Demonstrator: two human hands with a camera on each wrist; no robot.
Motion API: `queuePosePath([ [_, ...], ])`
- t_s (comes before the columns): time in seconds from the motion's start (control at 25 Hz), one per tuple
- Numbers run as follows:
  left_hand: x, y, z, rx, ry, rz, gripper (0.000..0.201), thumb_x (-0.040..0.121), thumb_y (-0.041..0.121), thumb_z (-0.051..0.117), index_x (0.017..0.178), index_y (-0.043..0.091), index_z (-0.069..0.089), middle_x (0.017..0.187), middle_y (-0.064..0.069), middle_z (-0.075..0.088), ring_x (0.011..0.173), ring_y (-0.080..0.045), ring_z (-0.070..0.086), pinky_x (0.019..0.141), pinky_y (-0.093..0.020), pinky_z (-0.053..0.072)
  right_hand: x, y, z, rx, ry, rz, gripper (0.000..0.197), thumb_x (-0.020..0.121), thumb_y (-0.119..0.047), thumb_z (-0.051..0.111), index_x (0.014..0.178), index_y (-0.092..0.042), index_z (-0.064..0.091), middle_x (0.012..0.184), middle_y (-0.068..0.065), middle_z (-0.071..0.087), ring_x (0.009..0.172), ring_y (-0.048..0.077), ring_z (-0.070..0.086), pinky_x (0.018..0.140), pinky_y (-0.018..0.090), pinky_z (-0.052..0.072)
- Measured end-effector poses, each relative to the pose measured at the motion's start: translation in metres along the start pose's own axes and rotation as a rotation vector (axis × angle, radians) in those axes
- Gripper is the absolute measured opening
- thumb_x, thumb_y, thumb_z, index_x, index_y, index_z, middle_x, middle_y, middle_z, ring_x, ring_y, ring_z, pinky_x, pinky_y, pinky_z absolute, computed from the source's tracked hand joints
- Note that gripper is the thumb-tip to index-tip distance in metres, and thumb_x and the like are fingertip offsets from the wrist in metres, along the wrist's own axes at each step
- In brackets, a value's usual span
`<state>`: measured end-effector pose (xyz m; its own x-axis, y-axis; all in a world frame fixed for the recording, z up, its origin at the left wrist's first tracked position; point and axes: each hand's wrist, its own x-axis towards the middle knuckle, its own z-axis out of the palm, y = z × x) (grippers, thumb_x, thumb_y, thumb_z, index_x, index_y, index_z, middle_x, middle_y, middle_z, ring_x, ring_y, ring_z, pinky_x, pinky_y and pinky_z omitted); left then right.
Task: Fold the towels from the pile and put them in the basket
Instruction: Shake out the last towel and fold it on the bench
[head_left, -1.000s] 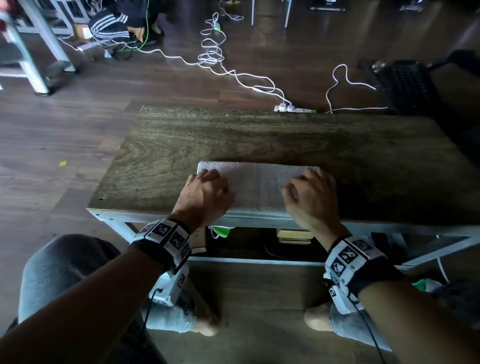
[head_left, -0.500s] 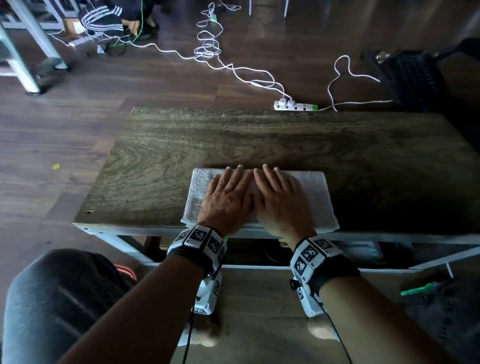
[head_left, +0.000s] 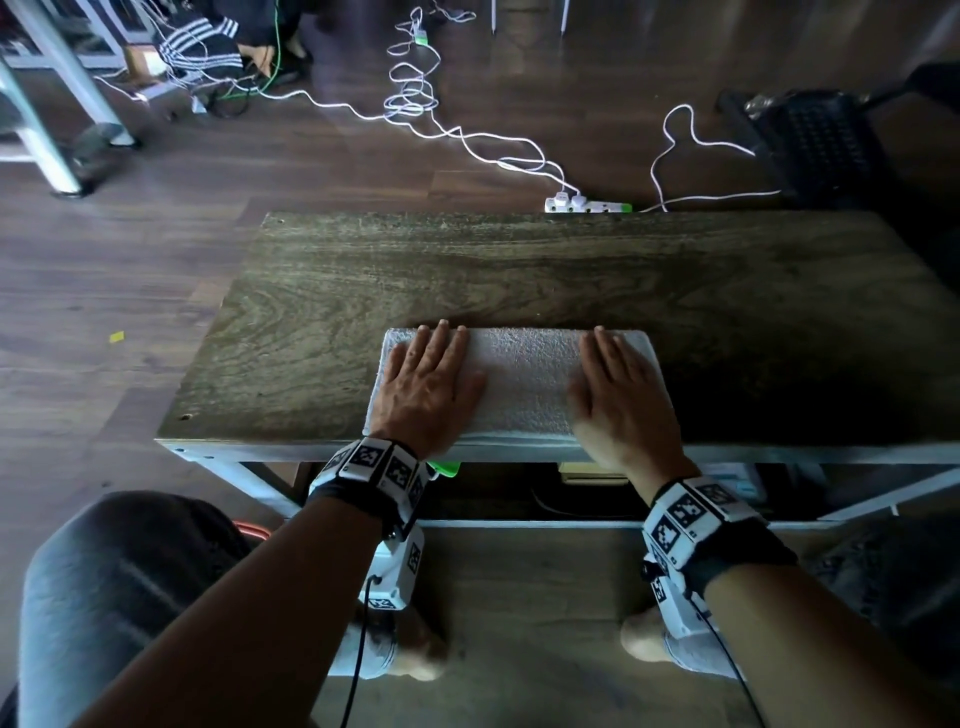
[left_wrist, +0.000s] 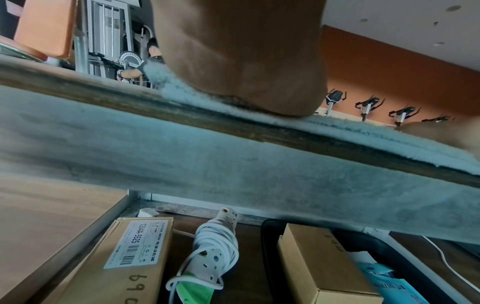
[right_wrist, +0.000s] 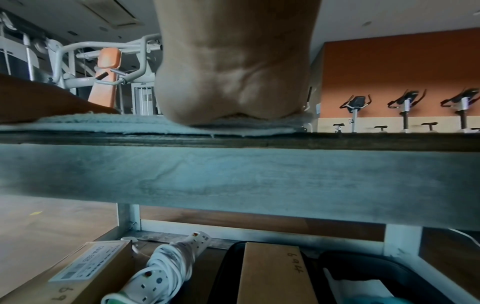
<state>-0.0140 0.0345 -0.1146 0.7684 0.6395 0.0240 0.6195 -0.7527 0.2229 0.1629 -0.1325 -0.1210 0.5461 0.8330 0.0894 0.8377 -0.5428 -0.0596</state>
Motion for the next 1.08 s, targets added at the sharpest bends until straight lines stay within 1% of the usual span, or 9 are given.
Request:
queuePosePath([
  [0.32,-0.005,-0.002,-0.009,-0.032,-0.032,-0.088,0.069,0.094,0.067,0.007,0.154,0.036,0.005,0.163,0.011,-0.002,0.150,-0.009,-0.007,0.121,-0.049,0.000,-0.011,0.006,-0.012,0.107,-0.092,0.206,0.069,0.099,-0.050,0.013,0.157,-0.013,0.003,0.166,0.008,-0.006,0.153,0.022,-0.004,0.123,0.046,0.006],
  [0.4,-0.003,-0.002,-0.008,-0.033,-0.032,-0.105,0.068,0.094,0.067,0.007,0.154,0.036,0.004,0.163,0.012,-0.002,0.150,-0.009,-0.007,0.121,-0.050,0.001,-0.016,-0.010,-0.023,0.073,-0.016,0.177,0.068,0.100,-0.052,0.017,0.155,-0.012,0.016,0.162,0.015,0.010,0.147,0.031,0.014,0.121,0.046,0.017],
  [0.48,-0.003,-0.001,-0.006,-0.028,-0.043,-0.113,0.068,0.093,0.068,0.007,0.154,0.038,0.003,0.163,0.012,-0.003,0.149,-0.008,-0.008,0.121,-0.050,-0.001,-0.029,-0.028,-0.025,0.062,0.150,0.050,0.054,0.099,-0.050,0.029,0.139,-0.016,0.040,0.135,0.013,0.041,0.118,0.029,0.040,0.102,0.043,0.040],
  [0.56,-0.003,-0.001,-0.006,-0.026,-0.043,-0.120,0.068,0.093,0.068,0.007,0.153,0.038,0.002,0.163,0.011,-0.004,0.149,-0.009,-0.009,0.121,-0.050,-0.002,-0.042,-0.043,-0.020,0.115,0.213,-0.053,0.037,0.097,-0.043,0.037,0.119,-0.018,0.052,0.106,0.006,0.047,0.096,0.024,0.047,0.085,0.041,0.045],
  [0.64,0.000,0.001,-0.008,-0.023,-0.058,-0.131,0.068,0.093,0.068,0.008,0.153,0.038,0.001,0.163,0.008,-0.005,0.150,-0.012,-0.010,0.121,-0.050,-0.002,-0.047,-0.049,-0.012,0.115,0.207,-0.090,0.033,0.096,-0.041,0.037,0.110,-0.017,0.055,0.097,0.005,0.048,0.091,0.023,0.048,0.084,0.040,0.045],
  [0.76,0.000,0.007,-0.012,0.004,-0.100,-0.188,0.074,0.091,0.070,0.013,0.154,0.034,0.002,0.164,0.001,0.002,0.151,-0.019,-0.003,0.119,-0.053,0.006,-0.037,-0.041,-0.011,0.090,0.188,-0.092,0.033,0.097,-0.041,0.035,0.113,-0.019,0.054,0.099,0.005,0.050,0.094,0.023,0.049,0.085,0.040,0.045],
  [0.92,-0.010,0.019,-0.028,0.057,-0.065,-0.355,0.102,0.076,0.081,0.041,0.148,0.011,0.023,0.147,-0.012,0.035,0.135,-0.032,0.032,0.110,-0.053,0.022,-0.018,-0.017,-0.028,0.060,0.098,-0.023,0.044,0.088,-0.030,0.051,0.131,-0.019,0.047,0.124,0.011,0.048,0.111,0.032,0.051,0.095,0.045,0.044],
  [1.0,-0.011,0.020,-0.035,-0.013,-0.098,-0.373,0.090,0.079,0.073,0.052,0.137,0.006,0.036,0.132,-0.014,0.052,0.125,-0.034,0.046,0.107,-0.053,0.027,-0.023,-0.011,-0.033,0.062,0.067,-0.078,0.063,0.080,-0.022,0.061,0.139,-0.017,0.043,0.136,0.011,0.045,0.125,0.033,0.044,0.105,0.045,0.038],
  [1.08,-0.010,0.017,-0.040,-0.218,-0.109,-0.367,0.076,0.084,0.058,0.058,0.131,0.003,0.034,0.121,-0.019,0.060,0.113,-0.037,0.056,0.101,-0.051,0.040,-0.032,-0.016,-0.034,0.141,0.013,-0.178,0.076,0.076,-0.018,0.066,0.146,-0.019,0.038,0.147,0.007,0.037,0.138,0.029,0.033,0.114,0.042,0.031],
])
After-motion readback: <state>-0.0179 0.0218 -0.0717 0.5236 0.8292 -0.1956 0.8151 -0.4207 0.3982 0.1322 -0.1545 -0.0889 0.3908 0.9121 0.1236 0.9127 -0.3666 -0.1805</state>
